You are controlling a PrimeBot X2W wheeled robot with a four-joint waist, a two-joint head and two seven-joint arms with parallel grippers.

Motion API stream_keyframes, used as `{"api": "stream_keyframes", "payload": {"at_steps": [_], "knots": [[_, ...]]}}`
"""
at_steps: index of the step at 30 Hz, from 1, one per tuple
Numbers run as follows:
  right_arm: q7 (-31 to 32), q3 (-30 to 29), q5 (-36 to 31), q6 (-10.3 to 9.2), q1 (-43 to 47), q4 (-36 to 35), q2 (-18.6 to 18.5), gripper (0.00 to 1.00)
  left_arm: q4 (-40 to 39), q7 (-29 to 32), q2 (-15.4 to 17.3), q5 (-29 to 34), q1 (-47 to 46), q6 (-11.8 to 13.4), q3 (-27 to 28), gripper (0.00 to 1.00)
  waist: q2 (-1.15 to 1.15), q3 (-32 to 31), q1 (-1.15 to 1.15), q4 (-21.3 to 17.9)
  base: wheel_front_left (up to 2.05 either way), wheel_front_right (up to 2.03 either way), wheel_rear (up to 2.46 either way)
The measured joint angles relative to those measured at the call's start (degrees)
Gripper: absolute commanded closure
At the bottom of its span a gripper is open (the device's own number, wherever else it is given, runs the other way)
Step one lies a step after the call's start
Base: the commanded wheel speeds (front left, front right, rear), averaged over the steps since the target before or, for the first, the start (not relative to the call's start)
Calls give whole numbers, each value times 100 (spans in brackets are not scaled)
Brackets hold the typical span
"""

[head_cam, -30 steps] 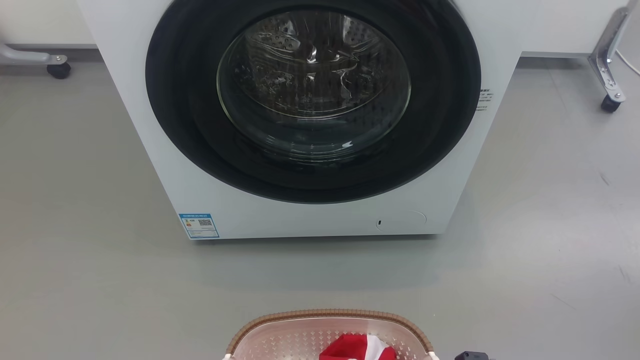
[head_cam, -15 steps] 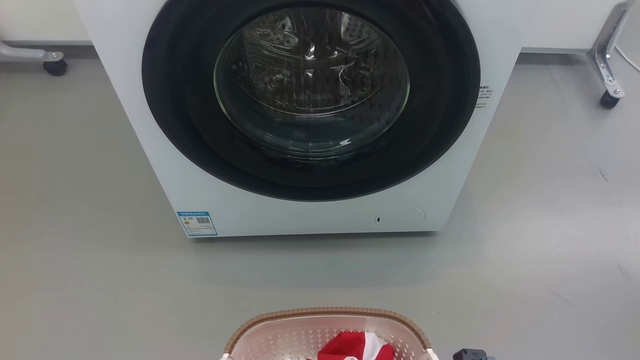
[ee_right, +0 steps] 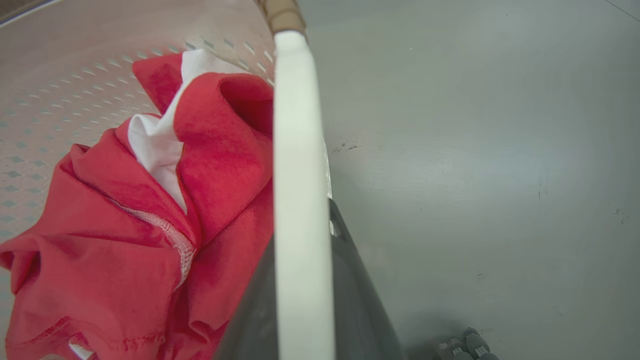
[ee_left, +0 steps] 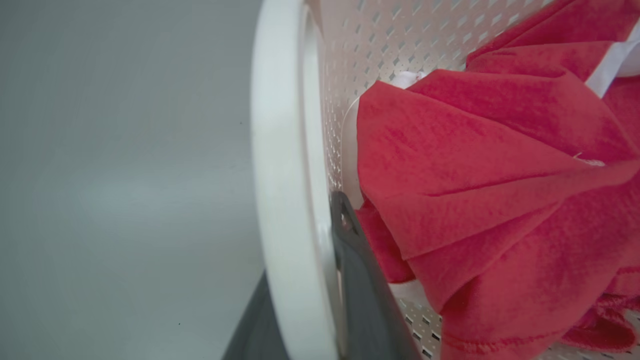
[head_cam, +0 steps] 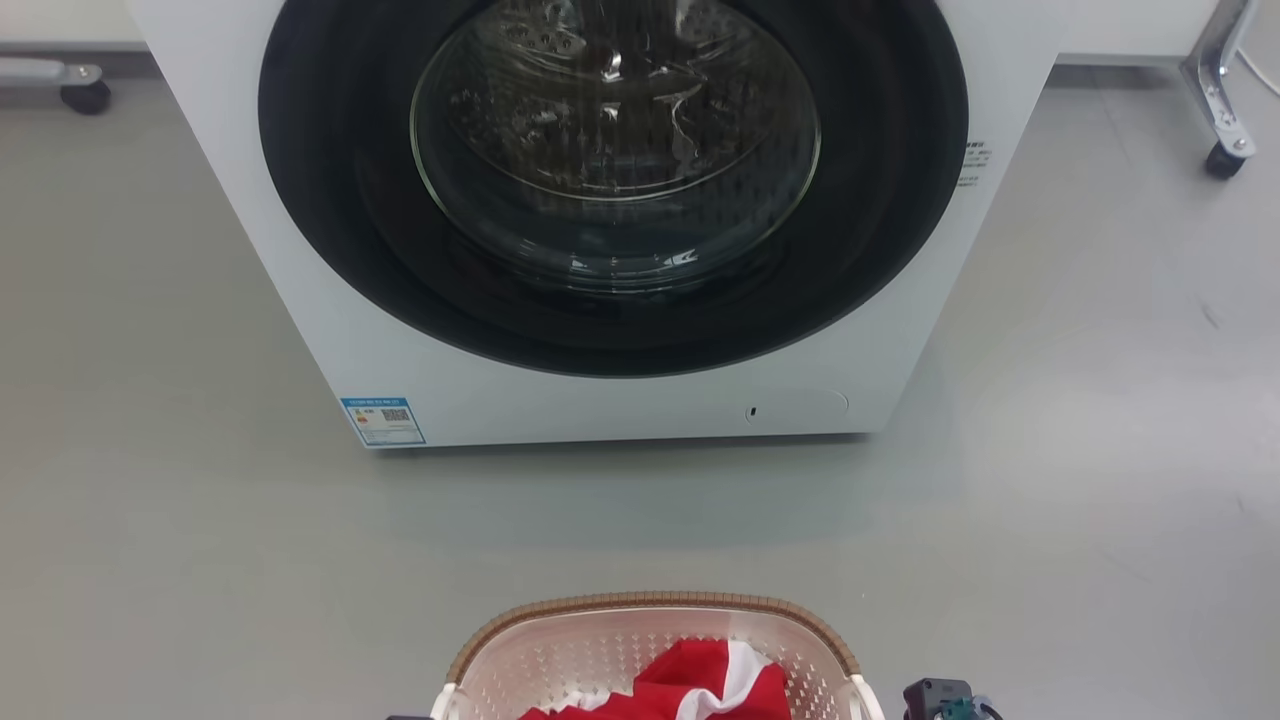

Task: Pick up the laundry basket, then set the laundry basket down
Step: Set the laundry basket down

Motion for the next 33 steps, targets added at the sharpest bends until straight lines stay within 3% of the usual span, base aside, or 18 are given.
{"api": "stream_keyframes", "payload": {"at_steps": [15,33], "knots": [[-197,-32,-57,-5,-1078,165,-27,100,-171,-152,35,12,-915,97,30,100,0,769,1,-31,0,0,0],[-531,-190,-314,29,-2644,404,-90,100,-360,-427,91,69,-2288,210,253,100,1,2221,2,-13,0,0,0]]}}
